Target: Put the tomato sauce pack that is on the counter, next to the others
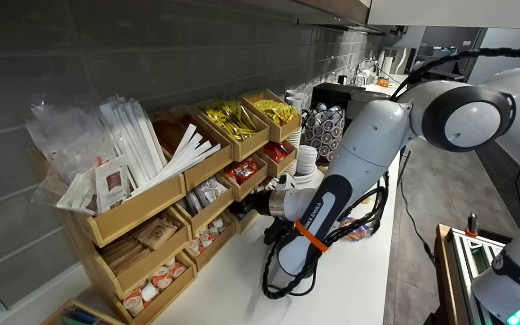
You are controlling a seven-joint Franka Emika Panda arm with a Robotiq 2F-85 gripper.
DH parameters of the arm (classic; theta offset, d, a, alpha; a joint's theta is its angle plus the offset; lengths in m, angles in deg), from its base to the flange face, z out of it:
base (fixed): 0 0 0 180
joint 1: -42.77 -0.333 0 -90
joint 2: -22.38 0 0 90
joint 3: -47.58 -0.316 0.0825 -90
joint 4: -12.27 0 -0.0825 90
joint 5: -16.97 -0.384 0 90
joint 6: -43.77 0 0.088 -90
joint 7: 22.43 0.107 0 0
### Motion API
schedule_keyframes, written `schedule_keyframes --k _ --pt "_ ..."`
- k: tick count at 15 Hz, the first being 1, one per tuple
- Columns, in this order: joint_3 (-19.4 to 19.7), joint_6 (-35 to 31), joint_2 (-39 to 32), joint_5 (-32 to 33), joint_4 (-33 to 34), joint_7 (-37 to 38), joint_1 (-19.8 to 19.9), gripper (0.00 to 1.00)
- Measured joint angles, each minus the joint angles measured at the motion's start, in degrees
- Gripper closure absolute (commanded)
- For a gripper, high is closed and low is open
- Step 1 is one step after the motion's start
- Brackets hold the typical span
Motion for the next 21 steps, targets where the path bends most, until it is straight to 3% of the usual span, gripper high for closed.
schedule_keyframes --k 10,21 --pt "-3.07 1.36 7.9 6.31 -9.25 1.02 0.35 0.0" --pt "-1.28 8.5 17.74 6.46 -18.32 -3.24 0.12 0.0"
